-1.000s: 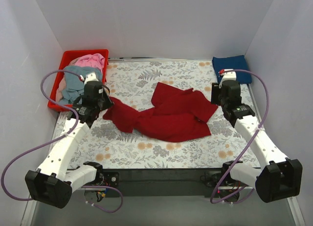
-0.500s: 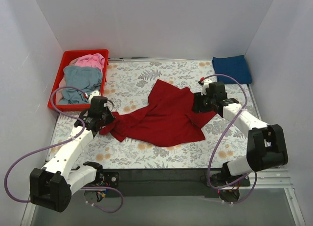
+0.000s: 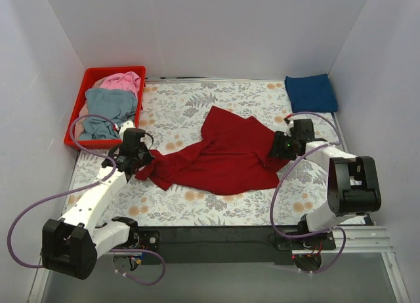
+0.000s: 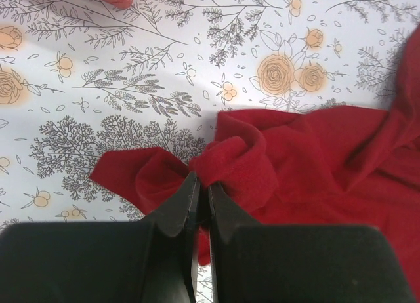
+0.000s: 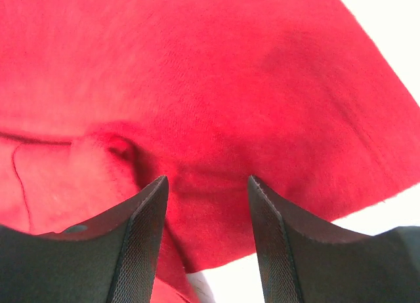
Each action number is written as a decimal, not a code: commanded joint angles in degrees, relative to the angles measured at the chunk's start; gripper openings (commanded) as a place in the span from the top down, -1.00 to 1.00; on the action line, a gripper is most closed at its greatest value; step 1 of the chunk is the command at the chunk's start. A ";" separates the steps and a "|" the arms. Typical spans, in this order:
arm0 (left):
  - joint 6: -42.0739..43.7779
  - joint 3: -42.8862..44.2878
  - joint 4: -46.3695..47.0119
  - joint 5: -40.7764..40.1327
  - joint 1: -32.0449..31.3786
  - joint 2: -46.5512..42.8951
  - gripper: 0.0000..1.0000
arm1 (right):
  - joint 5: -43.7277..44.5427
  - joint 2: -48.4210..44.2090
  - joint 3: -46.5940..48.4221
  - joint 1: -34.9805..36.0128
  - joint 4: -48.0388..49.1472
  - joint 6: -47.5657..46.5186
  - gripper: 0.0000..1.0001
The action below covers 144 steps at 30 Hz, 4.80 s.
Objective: Fold and stack the t-shirts
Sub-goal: Flatten the tshirt out
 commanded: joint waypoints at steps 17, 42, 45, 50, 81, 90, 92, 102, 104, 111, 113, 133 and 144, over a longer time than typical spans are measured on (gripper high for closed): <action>2.68 -2.43 8.92 11.00 0.72 10.17 1.00 | 9.40 4.60 20.52 11.04 2.81 0.13 -0.18; 3.30 -2.08 9.28 13.29 0.64 12.11 1.00 | 17.39 42.78 54.48 20.99 4.14 0.48 -0.11; 3.30 -1.99 9.19 13.11 0.63 12.02 1.00 | 20.64 44.10 55.19 21.70 1.77 0.04 -0.04; 2.60 -1.64 9.36 13.46 0.64 12.37 1.00 | 23.02 44.81 55.63 22.31 0.01 -1.80 0.72; -0.39 66.86 3.12 20.93 13.11 24.19 1.00 | 3.34 -6.32 55.23 -5.11 12.22 -5.32 0.97; -2.32 25.22 -0.74 27.86 13.11 6.94 1.00 | 3.51 -37.78 -0.62 -5.20 12.23 5.48 0.97; -3.03 14.69 -2.14 28.84 13.11 2.28 1.00 | 5.08 -45.08 -7.53 -5.20 10.13 8.03 0.97; -8.82 -7.70 -7.77 33.95 13.03 -10.48 0.85 | 13.87 -57.67 -24.71 -5.11 -11.23 14.89 0.56; -8.74 -6.48 -10.67 31.75 13.11 -11.09 0.81 | 16.76 -58.02 -23.04 -5.20 -14.13 15.07 0.31; -8.39 -2.96 -16.38 28.50 13.11 -14.43 0.07 | 17.41 -58.64 -15.92 -5.11 -17.66 12.44 -0.23; -7.17 -1.64 -16.48 27.27 13.03 -14.44 -0.04 | 11.81 -57.50 -15.57 -5.11 -14.42 8.68 -0.23; 1.53 31.38 6.46 21.82 6.45 40.83 -0.09 | 10.98 -0.12 16.67 1.04 4.32 -7.60 -0.18; 2.86 32.56 7.87 12.94 5.73 53.15 -0.06 | 26.36 16.14 30.04 3.50 1.33 -12.61 -0.18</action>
